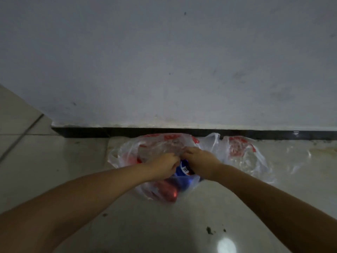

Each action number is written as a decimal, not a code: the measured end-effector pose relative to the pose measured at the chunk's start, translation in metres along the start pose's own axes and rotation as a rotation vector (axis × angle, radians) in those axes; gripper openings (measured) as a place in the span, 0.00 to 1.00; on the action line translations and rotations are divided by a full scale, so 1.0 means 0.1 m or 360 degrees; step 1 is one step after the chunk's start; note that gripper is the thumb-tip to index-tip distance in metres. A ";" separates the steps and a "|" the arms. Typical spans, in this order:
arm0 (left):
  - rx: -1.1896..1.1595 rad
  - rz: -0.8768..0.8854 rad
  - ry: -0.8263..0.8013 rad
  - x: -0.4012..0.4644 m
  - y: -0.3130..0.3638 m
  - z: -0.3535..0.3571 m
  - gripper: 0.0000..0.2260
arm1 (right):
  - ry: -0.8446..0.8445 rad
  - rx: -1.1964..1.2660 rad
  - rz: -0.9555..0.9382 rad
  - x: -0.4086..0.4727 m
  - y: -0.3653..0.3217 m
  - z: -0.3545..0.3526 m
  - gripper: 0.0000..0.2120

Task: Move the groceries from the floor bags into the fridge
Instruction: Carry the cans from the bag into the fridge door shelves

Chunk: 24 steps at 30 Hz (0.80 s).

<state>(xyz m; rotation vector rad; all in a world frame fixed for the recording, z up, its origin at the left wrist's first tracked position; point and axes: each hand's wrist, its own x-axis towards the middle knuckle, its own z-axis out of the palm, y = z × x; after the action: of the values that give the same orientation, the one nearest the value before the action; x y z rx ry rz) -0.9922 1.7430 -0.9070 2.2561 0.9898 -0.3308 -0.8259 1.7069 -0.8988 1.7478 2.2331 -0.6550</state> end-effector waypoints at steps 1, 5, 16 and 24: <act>0.0084 0.0090 0.0036 0.15 -0.07 0.07 0.10 | 0.0014 -0.0045 0.0046 0.09 0.11 0.08 0.20; 0.0507 0.0606 -0.0177 0.27 -0.19 0.38 0.14 | -0.0085 0.0170 0.0419 0.02 0.40 0.27 0.15; 0.1475 0.1140 -0.0155 0.56 0.05 0.80 0.20 | -0.0256 0.0544 0.0669 -0.07 0.59 0.83 0.27; 0.1531 0.0696 -0.0201 0.62 0.11 0.92 0.28 | -0.0032 0.0788 0.0901 0.10 0.57 1.02 0.38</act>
<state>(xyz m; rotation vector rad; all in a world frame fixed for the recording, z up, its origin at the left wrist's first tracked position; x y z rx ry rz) -0.9396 1.7127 -1.0003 3.1502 0.2249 -0.8740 -0.7831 1.6776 -1.0037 2.4354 1.5046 -1.1275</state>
